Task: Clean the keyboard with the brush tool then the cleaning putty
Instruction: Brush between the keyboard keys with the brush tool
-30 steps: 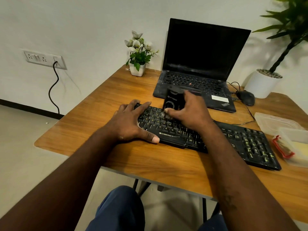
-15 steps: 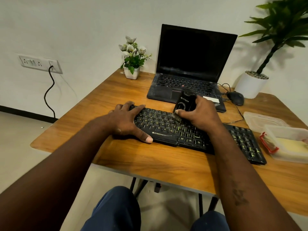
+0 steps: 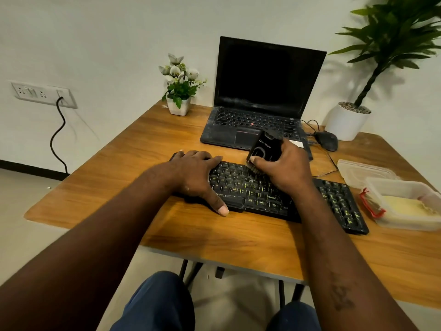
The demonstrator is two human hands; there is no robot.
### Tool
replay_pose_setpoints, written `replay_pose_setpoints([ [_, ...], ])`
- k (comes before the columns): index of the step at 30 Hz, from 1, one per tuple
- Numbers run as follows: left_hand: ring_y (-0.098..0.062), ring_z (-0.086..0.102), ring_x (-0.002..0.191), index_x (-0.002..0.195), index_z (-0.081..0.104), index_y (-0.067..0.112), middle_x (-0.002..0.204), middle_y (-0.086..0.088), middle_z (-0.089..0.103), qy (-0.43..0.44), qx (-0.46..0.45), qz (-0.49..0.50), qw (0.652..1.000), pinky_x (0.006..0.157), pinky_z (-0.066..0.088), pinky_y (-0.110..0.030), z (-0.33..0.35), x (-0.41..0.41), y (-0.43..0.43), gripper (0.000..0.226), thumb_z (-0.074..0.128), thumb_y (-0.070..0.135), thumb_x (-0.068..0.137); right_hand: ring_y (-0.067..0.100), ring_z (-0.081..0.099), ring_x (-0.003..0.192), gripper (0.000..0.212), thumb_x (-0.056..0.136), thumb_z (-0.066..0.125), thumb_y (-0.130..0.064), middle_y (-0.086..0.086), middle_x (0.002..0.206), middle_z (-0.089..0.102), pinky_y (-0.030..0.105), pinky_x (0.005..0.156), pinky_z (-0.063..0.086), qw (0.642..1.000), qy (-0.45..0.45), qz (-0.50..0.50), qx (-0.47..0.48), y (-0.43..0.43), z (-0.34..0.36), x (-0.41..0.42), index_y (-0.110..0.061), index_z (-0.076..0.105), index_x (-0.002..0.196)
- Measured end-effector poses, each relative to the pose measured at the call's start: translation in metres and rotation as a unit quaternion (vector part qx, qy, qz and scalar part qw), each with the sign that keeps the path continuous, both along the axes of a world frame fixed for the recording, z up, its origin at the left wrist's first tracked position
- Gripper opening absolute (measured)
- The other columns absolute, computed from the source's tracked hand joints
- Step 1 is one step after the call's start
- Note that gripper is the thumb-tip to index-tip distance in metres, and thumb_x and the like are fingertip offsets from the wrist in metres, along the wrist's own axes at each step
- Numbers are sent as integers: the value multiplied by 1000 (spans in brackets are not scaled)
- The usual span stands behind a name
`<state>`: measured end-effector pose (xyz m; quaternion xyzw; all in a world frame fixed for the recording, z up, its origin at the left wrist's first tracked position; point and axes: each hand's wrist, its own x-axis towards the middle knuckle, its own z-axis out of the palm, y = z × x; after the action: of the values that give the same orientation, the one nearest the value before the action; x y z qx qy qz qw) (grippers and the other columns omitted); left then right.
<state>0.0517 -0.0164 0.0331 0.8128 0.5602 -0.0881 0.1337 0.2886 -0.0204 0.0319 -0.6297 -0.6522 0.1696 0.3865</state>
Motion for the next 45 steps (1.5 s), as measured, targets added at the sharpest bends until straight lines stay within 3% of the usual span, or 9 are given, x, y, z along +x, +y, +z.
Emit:
replay_pose_setpoints([
  [6,-32,9,157,163,1,39,171,1,11,30,-32,18,999,124,7,-64,9,8,4,158,64,101,31,6,72,97,50,76,90,-24,-10,106,73,28,84,61,964,4,251,-89,-13,1,-15,-33,60,116],
  [11,-30,7,157,163,-5,39,171,2,10,17,-22,16,999,124,0,-64,3,7,3,161,58,102,29,11,65,108,68,77,88,-34,-7,119,69,26,91,54,992,-88,92,12,-7,2,-11,-22,56,136],
  [17,-30,6,157,163,1,36,171,2,10,25,-16,15,999,124,1,-66,4,7,3,155,63,100,37,5,72,99,49,77,89,-16,-8,107,73,25,83,61,954,36,286,-86,-22,1,-16,-38,60,110],
  [24,-30,2,158,161,-15,39,172,2,3,23,-23,14,999,124,-3,-65,4,5,3,161,60,101,33,4,62,99,63,77,88,-31,-14,112,65,17,82,49,993,-55,98,19,-7,1,-11,-25,58,132],
  [28,-30,-3,159,159,-23,38,173,-1,-2,24,-41,7,999,124,-6,-65,9,2,5,162,66,95,36,-5,68,97,52,76,89,-21,-14,108,70,13,76,54,966,47,244,-66,-20,3,-13,-41,56,111],
  [30,-27,-5,159,159,-21,38,174,1,-2,23,-54,1,998,123,-8,-65,11,-2,7,164,67,93,33,0,70,99,53,76,90,-19,-11,108,72,19,80,58,956,33,280,-86,-21,0,-16,-41,59,112],
  [36,-26,-5,159,163,-14,34,173,5,-4,30,-61,9,998,123,-10,-65,12,-4,9,167,68,92,30,12,65,107,70,77,88,-35,-4,121,70,27,91,54,993,-83,75,22,-7,3,-15,-22,56,137],
  [41,-26,-2,159,164,-5,33,173,8,-1,49,-63,18,997,122,-7,-67,15,0,10,165,70,92,29,3,71,99,54,75,91,-18,-10,109,72,22,82,59,956,38,273,-98,-23,4,-18,-38,59,114],
  [45,-26,-2,159,164,-7,34,173,7,-1,52,-64,24,996,122,-7,-67,15,2,10,165,72,90,31,4,68,100,60,75,90,-28,-10,113,70,29,90,60,982,-40,182,-32,-14,0,-25,-32,58,125],
])
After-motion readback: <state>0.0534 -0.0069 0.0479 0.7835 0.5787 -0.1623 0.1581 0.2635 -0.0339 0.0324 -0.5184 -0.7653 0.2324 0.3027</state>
